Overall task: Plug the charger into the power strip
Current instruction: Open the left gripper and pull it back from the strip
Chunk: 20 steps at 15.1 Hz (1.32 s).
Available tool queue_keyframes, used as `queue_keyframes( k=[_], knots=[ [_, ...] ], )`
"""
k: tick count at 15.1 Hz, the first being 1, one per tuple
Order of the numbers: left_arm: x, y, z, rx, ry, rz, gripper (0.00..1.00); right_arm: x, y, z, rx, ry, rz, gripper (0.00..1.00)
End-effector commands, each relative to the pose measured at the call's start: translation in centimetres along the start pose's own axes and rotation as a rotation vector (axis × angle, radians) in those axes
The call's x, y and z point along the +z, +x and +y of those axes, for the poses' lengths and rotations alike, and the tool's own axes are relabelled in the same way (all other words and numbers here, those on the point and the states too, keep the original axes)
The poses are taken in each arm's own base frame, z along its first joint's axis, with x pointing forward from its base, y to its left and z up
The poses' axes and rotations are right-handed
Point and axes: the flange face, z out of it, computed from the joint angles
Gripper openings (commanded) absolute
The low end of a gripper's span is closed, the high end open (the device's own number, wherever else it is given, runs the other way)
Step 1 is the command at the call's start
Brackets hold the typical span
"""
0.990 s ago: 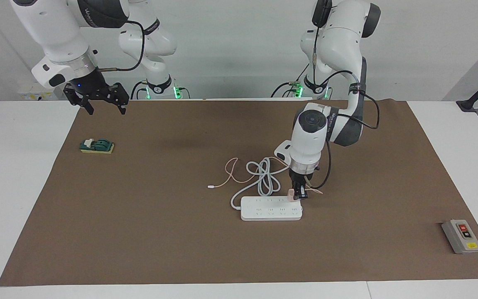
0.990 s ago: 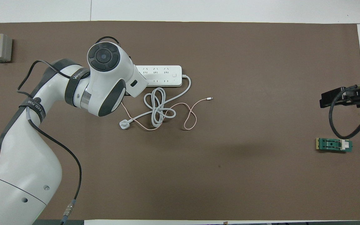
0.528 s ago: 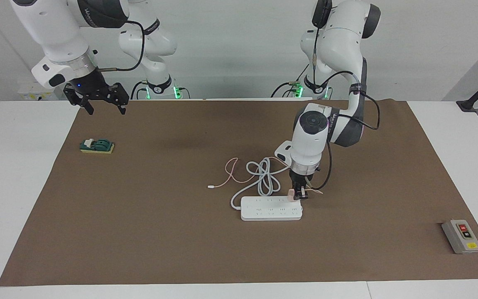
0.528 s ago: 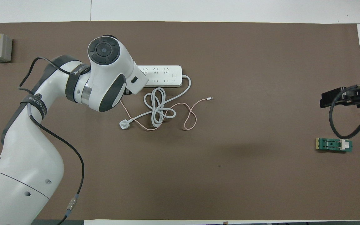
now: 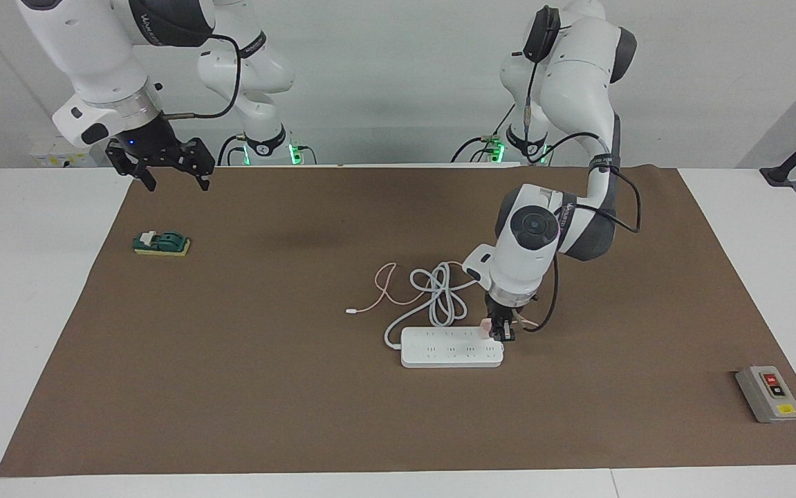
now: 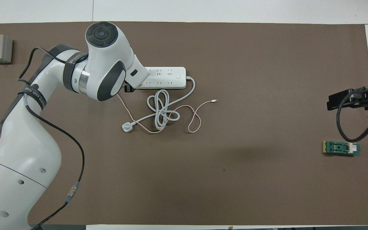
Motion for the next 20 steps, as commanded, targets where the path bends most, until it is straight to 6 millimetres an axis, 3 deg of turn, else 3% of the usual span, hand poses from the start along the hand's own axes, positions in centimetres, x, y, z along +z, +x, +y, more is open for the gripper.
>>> queue_keyframes(
  k=[1, 5, 11, 13, 14, 15, 16, 17, 20],
  knots=[
    [3.7, 1.0, -1.3, 0.035, -0.034, 0.013, 0.00, -0.1, -0.2, 0.3, 0.018, -0.021, 0.001, 1.00],
    [5.1, 2.0, -0.6, 0.047, -0.004, 0.020, 0.00, -0.1, -0.2, 0.3, 0.016, -0.021, 0.003, 1.00],
    [4.3, 2.0, -0.5, 0.045, 0.009, 0.012, 0.00, -0.1, -0.2, 0.2, 0.013, -0.021, 0.005, 1.00],
    [4.0, 1.9, -0.7, 0.042, 0.018, 0.014, 0.15, -0.1, -0.2, 0.2, 0.013, -0.021, 0.005, 1.00],
    [3.5, 1.9, -0.7, 0.044, 0.020, 0.013, 0.18, -0.1, -0.2, 0.2, 0.013, -0.021, 0.003, 1.00],
    [2.1, 1.8, -0.9, 0.040, 0.034, 0.019, 0.25, -0.1, -0.2, 0.2, 0.015, -0.021, 0.003, 1.00],
    [1.4, 1.7, -0.9, 0.037, 0.047, 0.021, 0.93, -0.1, -0.2, 0.2, 0.015, -0.021, 0.003, 1.00],
    [0.4, 1.6, -0.9, 0.030, 0.059, 0.029, 1.00, -0.1, -0.2, 0.2, 0.013, -0.021, 0.003, 1.00],
    [-2.4, 1.4, -0.8, 0.024, 0.094, 0.040, 1.00, -0.1, -0.2, 0.2, 0.015, -0.021, 0.001, 1.00]
  ],
)
